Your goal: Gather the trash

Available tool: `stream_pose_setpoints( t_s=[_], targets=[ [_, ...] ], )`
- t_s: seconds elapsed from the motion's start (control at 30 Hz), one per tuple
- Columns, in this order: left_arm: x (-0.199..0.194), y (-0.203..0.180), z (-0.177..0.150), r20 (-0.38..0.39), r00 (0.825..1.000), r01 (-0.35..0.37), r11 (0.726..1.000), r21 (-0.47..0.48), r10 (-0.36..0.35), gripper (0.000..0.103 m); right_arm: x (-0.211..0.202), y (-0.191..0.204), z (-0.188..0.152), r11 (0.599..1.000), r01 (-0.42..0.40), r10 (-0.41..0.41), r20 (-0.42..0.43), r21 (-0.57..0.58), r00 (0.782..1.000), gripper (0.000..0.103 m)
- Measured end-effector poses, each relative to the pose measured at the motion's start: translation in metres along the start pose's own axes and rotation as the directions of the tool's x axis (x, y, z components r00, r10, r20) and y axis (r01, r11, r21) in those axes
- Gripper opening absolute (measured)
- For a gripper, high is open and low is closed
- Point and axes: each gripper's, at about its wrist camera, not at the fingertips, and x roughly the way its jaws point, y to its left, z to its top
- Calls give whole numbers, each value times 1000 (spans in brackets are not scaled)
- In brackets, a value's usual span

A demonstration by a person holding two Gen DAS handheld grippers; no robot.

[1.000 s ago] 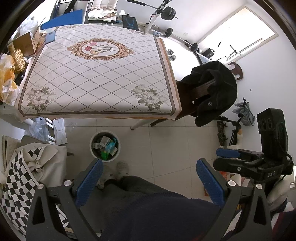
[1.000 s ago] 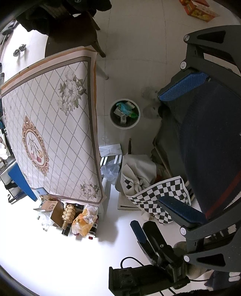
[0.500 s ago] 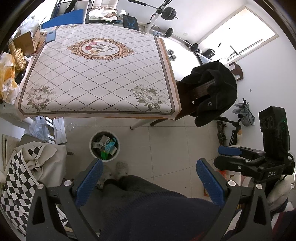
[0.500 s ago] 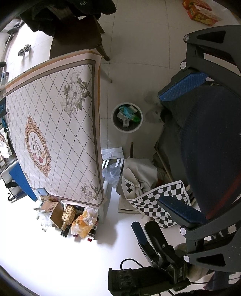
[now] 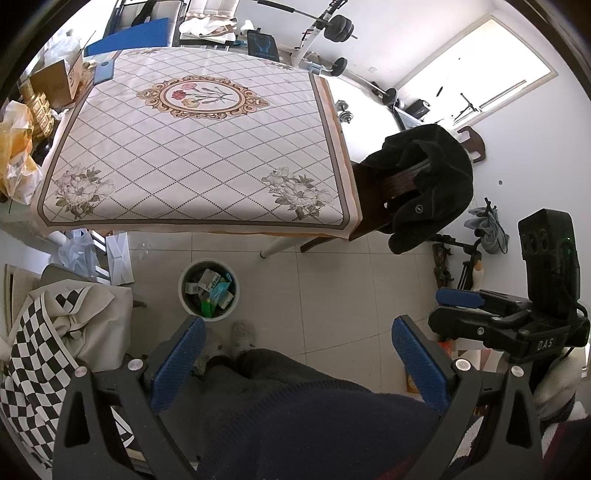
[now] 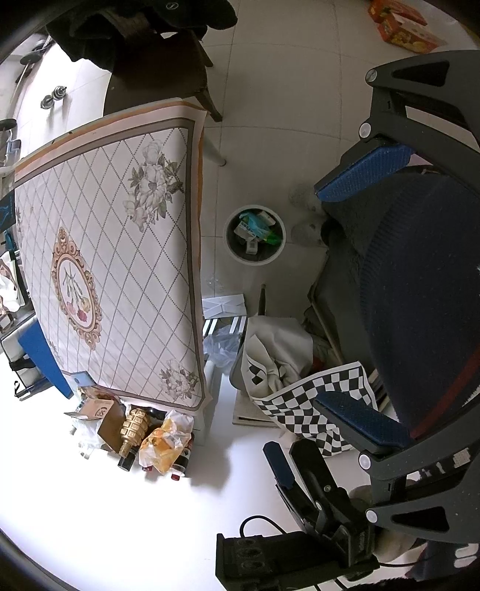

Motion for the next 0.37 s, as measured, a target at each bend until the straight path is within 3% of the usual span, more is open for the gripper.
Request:
stream_pose_setpoints(
  t_s=[0.37],
  targets=[
    [-2,-4,-2,7,1000,2,1000,-10,-2,103,-1,1,-1,1000,1,-1,-3,1,1000,103]
  ],
)
